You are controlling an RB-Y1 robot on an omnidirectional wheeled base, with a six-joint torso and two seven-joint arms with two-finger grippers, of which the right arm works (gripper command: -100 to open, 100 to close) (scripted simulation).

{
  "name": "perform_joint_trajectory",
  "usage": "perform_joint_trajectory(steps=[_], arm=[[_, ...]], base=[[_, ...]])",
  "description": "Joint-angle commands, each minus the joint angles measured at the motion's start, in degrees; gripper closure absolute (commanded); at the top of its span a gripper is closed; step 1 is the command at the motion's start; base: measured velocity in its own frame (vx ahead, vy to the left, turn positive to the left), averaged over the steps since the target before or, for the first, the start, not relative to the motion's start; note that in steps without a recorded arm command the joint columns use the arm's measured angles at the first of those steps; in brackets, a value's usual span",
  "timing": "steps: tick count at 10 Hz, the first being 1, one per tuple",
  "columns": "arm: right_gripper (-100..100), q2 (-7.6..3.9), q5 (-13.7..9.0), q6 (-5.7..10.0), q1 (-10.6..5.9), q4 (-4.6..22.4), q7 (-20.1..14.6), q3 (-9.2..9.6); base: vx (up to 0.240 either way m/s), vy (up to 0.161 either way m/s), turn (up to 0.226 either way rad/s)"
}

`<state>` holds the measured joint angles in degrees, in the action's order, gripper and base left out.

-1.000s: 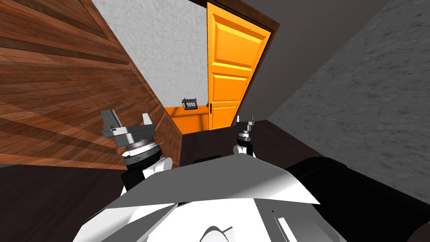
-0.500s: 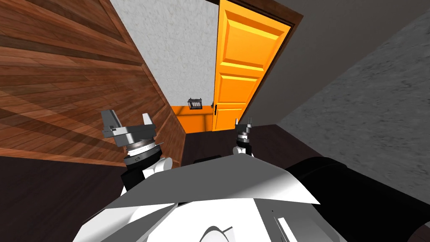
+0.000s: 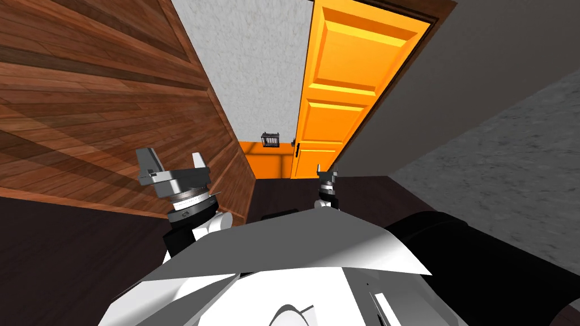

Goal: Pull the door open

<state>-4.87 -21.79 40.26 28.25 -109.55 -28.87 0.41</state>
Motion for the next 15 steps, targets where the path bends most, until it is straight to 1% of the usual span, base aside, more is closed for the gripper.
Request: perform_joint_trajectory(steps=[1,11,12,15], arm=[[-100,-0.37,-1.54,0.55,-0.27,2.22,-2.08,-0.16],[-100,-2.40,-10.80,5.14,-0.66,16.40,-14.68,-0.49],[-100,-2.40,-10.80,5.14,-0.66,16.40,-14.68,-0.49],[-100,-2.90,-13.51,6.47,-0.77,20.55,-18.37,-0.59]], base=[[0.103,-0.016,0.170],[0.095,-0.037,0.196],[0.065,-0.031,0.097],[0.062,-0.029,0.197]])
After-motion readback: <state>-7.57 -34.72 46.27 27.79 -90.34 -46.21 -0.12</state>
